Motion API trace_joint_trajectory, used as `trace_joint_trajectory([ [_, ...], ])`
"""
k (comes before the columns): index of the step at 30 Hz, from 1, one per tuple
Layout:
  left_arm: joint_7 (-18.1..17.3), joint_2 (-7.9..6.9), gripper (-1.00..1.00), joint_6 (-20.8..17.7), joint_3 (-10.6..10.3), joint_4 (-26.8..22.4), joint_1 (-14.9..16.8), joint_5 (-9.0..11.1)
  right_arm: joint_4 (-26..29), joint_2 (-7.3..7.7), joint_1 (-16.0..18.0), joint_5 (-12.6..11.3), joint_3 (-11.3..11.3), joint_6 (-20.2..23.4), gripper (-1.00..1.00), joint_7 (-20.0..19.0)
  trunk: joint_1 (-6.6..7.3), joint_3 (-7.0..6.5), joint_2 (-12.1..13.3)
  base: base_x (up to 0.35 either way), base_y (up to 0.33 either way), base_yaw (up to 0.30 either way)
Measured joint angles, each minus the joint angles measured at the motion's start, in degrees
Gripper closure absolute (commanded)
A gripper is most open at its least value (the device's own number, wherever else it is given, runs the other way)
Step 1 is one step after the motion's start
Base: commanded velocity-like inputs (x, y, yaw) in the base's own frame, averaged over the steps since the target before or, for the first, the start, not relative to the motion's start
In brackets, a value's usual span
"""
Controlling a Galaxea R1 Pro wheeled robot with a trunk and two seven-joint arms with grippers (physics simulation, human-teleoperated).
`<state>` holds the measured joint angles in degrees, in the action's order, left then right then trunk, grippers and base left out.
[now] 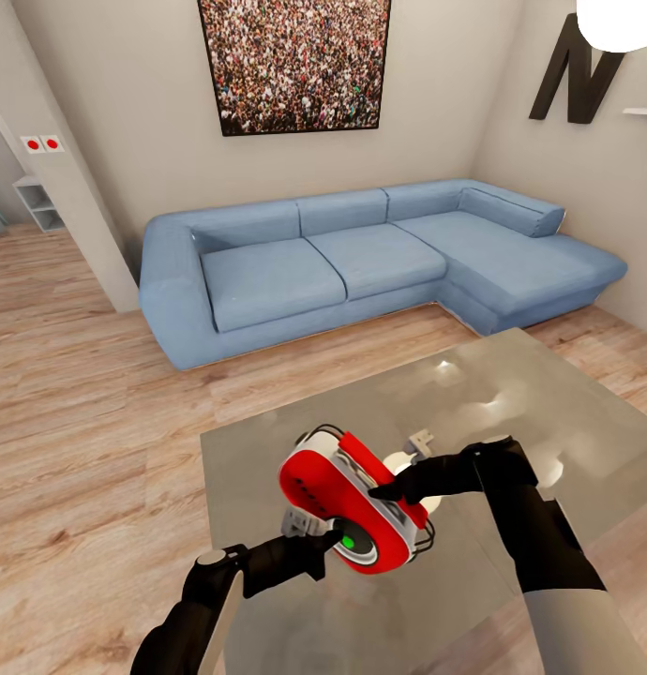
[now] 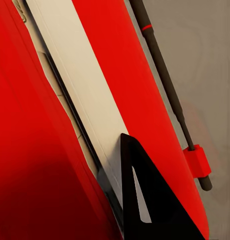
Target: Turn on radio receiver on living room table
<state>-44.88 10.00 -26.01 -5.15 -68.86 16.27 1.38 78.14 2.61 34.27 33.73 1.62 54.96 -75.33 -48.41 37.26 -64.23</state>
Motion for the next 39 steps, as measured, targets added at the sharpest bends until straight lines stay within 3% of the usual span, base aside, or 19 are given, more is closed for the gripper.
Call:
trace_joint_trajectory([
  [9,-0.1,0.00,1.00,-0.1,-0.3,-0.1,0.0,0.0,-0.6,0.49,0.0,0.2,0.5,-0.1,1.00,1.5,0.00,0.00,0.0,0.000,0.000,0.000],
  [15,-0.2,0.00,1.00,-0.3,-0.4,-0.2,0.0,-0.2,-0.6,0.58,0.0,0.4,0.6,-0.3,1.00,9.1,0.00,0.00,0.0,0.000,0.000,0.000],
  [25,-0.4,-0.18,1.00,-0.7,-0.2,-0.2,-0.1,-0.8,0.2,0.67,0.0,0.9,0.6,-0.2,1.00,18.4,0.00,0.00,0.0,0.000,0.000,0.000],
  [32,-0.3,-1.44,1.00,-0.8,0.2,-0.1,-0.1,-0.9,0.3,0.61,0.0,0.4,0.5,0.2,1.00,23.8,0.00,0.00,0.0,0.000,0.000,0.000],
  [39,-0.1,-3.44,1.00,-0.6,0.4,-0.1,-0.1,-0.8,0.2,0.62,0.0,0.6,0.2,0.6,1.00,25.0,0.00,0.00,0.0,0.000,0.000,0.000],
])
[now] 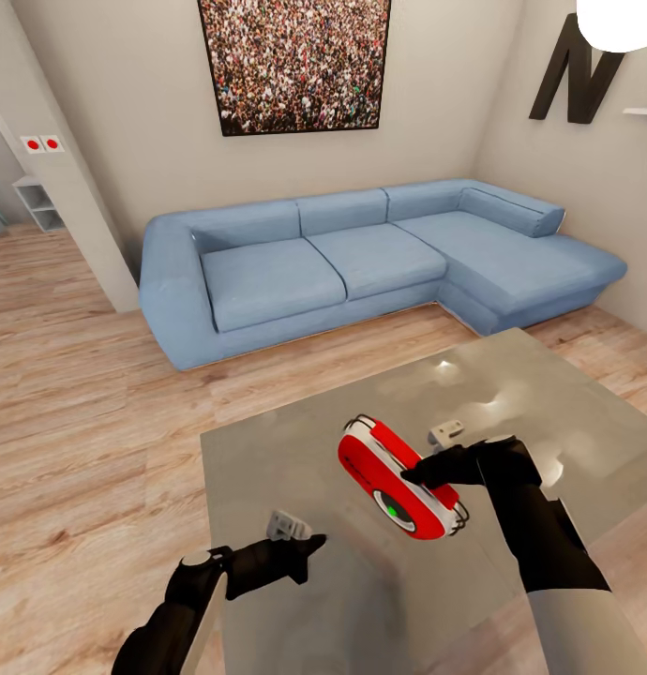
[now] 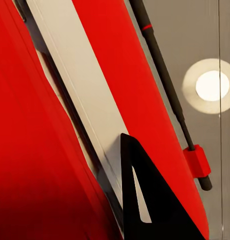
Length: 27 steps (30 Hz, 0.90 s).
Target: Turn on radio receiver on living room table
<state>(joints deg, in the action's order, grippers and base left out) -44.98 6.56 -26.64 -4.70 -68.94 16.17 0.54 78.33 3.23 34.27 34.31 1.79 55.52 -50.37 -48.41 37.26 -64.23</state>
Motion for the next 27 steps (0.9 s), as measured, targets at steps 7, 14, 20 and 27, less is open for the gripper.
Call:
trace_joint_trajectory([
  [7,-0.3,-3.65,1.00,0.6,3.7,0.2,0.0,0.6,0.1,0.17,0.0,0.0,-0.3,0.3,1.00,-0.1,0.00,0.00,0.0,0.000,0.000,0.000],
  [14,-0.9,-4.22,1.00,0.8,8.1,0.4,0.0,0.7,0.1,0.18,0.0,0.0,-0.5,0.4,1.00,-0.1,0.00,0.00,0.0,0.000,0.000,0.000],
  [20,-0.9,-4.27,1.00,0.8,8.5,0.4,0.0,0.7,-0.5,0.02,0.0,-0.2,-0.6,0.4,1.00,-0.1,0.00,0.00,0.0,0.000,0.000,0.000],
  [27,-0.8,-4.20,1.00,0.8,8.5,0.4,0.0,0.7,-1.0,-0.17,0.0,0.4,-0.7,0.8,1.00,0.1,0.00,0.00,0.0,0.000,0.000,0.000],
])
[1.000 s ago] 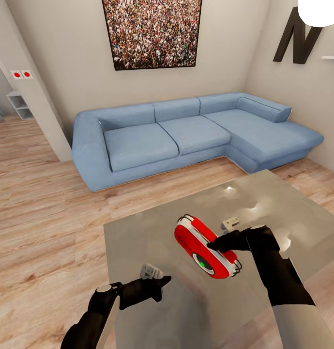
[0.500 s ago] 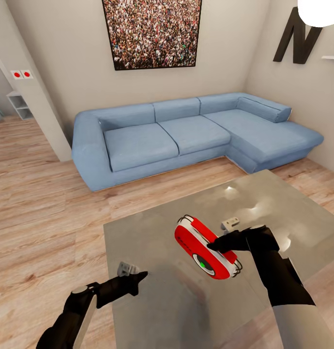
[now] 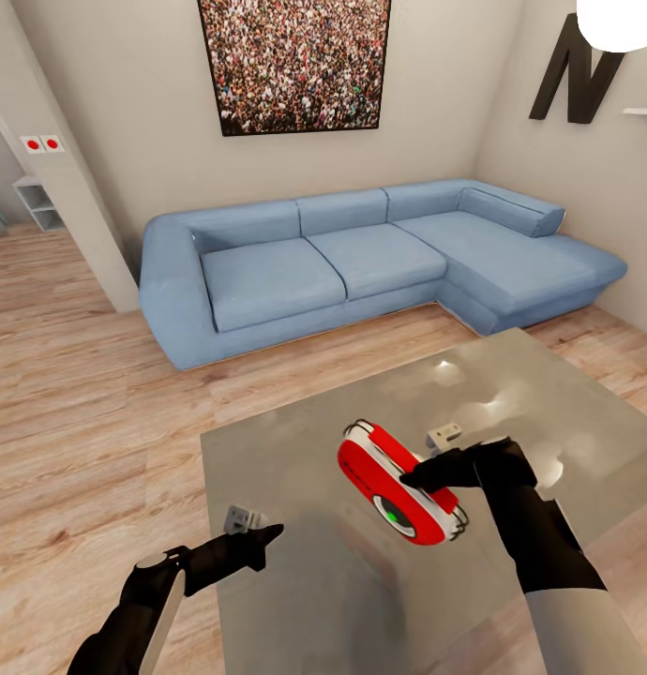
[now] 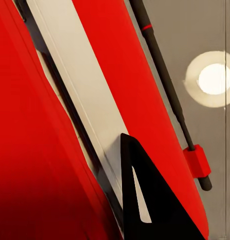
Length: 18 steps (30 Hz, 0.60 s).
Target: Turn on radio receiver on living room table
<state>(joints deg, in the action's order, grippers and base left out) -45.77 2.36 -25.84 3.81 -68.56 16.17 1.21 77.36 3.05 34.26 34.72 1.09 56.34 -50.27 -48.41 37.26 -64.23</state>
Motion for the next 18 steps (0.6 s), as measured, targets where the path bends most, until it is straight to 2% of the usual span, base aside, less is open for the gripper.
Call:
trace_joint_trajectory([
  [6,0.3,0.01,1.00,0.0,0.0,0.0,0.0,-0.1,-1.8,-0.41,0.0,6.0,0.3,2.9,1.00,0.0,0.00,0.00,0.0,0.000,0.000,0.000],
  [11,0.6,0.08,1.00,-0.1,-0.1,0.1,0.0,-0.1,-5.0,-0.39,0.0,7.2,0.4,3.5,1.00,0.2,0.00,0.00,0.0,0.000,0.000,0.000],
  [18,0.7,0.17,1.00,-0.1,-0.1,0.1,0.0,-0.1,-6.7,-0.37,0.0,7.0,0.5,3.6,1.00,-0.1,0.00,0.00,0.0,0.000,0.000,0.000],
])
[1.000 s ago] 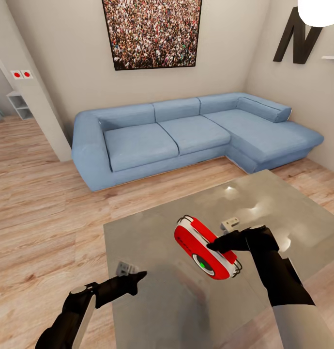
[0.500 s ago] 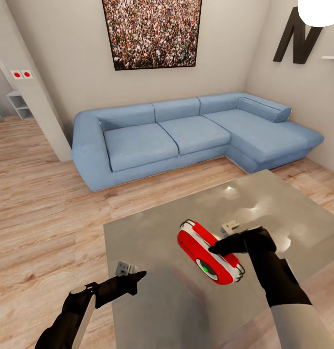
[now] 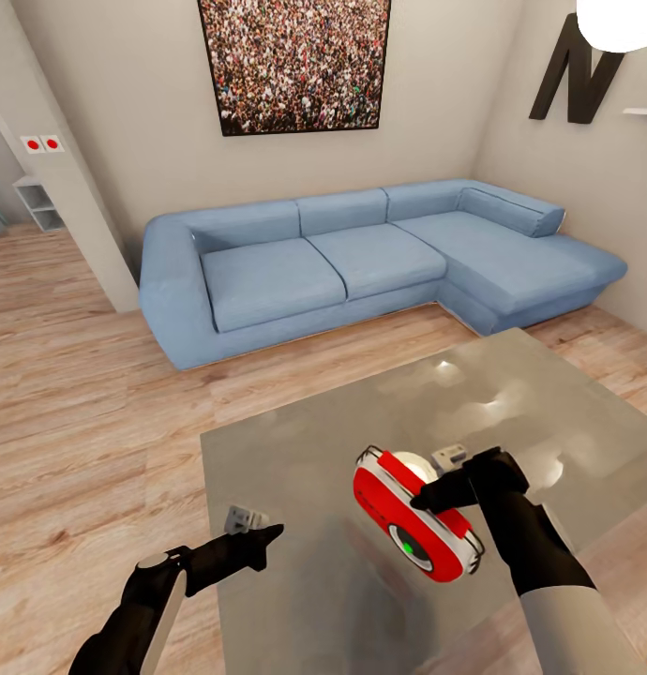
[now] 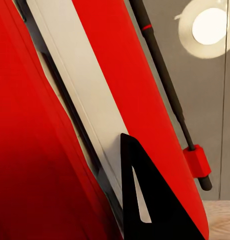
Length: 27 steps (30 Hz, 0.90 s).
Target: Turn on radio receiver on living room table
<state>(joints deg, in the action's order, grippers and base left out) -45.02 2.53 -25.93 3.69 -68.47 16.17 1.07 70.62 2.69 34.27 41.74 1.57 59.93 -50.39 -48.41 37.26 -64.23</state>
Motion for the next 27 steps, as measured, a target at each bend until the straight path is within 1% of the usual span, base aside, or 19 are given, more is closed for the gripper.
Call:
trace_joint_trajectory([
  [17,0.0,0.03,1.00,0.0,-0.1,0.0,0.0,0.0,-0.7,-0.30,0.0,-0.5,0.1,0.0,1.00,-0.5,0.00,0.00,0.0,0.000,0.000,0.000],
  [23,0.0,0.02,1.00,0.0,-0.1,0.0,0.0,0.1,-2.0,-0.33,0.0,-0.8,0.1,0.0,1.00,-2.0,0.00,0.00,0.0,0.000,0.000,0.000],
  [27,0.0,0.05,1.00,0.0,-0.1,0.0,0.0,0.1,-2.2,-0.39,0.0,-0.8,0.1,0.0,1.00,-2.4,0.00,0.00,0.0,0.000,0.000,0.000],
])
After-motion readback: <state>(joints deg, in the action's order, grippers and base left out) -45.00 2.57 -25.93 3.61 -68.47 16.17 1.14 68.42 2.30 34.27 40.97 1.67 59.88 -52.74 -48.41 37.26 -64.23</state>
